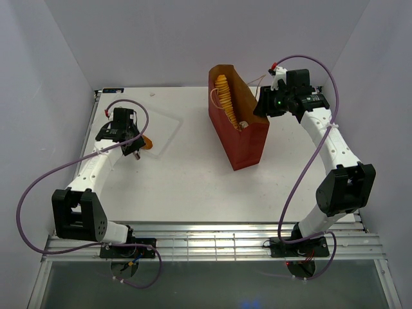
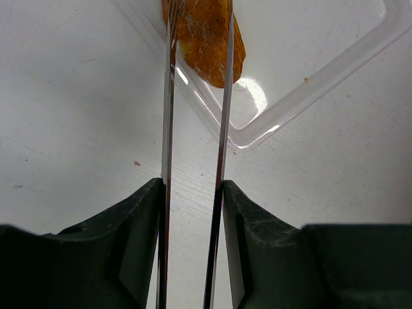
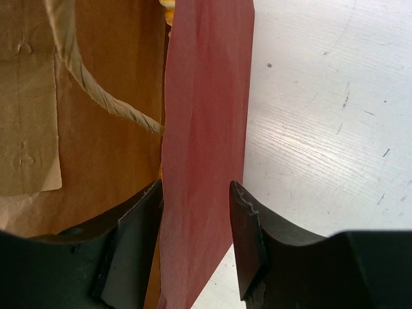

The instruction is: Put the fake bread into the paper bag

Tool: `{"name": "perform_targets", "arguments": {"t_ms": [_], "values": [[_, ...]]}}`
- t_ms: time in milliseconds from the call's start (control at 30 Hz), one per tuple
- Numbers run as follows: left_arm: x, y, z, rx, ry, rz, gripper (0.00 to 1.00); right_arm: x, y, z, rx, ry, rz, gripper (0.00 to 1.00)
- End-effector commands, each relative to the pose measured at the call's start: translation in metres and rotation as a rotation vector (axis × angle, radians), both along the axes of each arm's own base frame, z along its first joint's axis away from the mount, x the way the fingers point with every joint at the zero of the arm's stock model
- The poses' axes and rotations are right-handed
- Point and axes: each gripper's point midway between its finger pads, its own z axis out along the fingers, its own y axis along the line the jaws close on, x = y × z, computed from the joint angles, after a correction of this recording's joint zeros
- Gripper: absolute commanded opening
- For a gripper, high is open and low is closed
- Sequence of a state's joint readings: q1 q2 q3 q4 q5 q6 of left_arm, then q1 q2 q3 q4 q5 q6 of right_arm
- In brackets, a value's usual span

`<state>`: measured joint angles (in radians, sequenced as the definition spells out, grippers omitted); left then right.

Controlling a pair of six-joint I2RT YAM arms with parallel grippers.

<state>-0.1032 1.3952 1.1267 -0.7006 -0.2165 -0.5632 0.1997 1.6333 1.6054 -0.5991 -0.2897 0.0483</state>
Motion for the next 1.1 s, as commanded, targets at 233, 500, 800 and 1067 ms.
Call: {"name": "perform_targets", "arguments": {"t_ms": [233, 500, 800, 1067], "values": [[0.03, 0.0, 0.005, -0.011, -0.048, -0.015, 0.51, 0.008, 0.002, 0.014, 0.0, -0.056, 0.008, 0.52], [0.033, 0.002, -0.001, -0.028, -0.042, -0.015, 0.4, 0.009, 0.002, 0.016, -0.003, -0.061, 0.008, 0.51], [0.034, 0.003, 0.003, -0.05, -0.057, -0.021, 0.08, 0.007, 0.001, 0.014, -0.003, -0.054, 0.008, 0.52], [0.032, 0.003, 0.016, -0.056, -0.093, -0.014, 0.0, 0.006, 0.001, 0.014, -0.005, -0.056, 0.006, 0.52]]}}
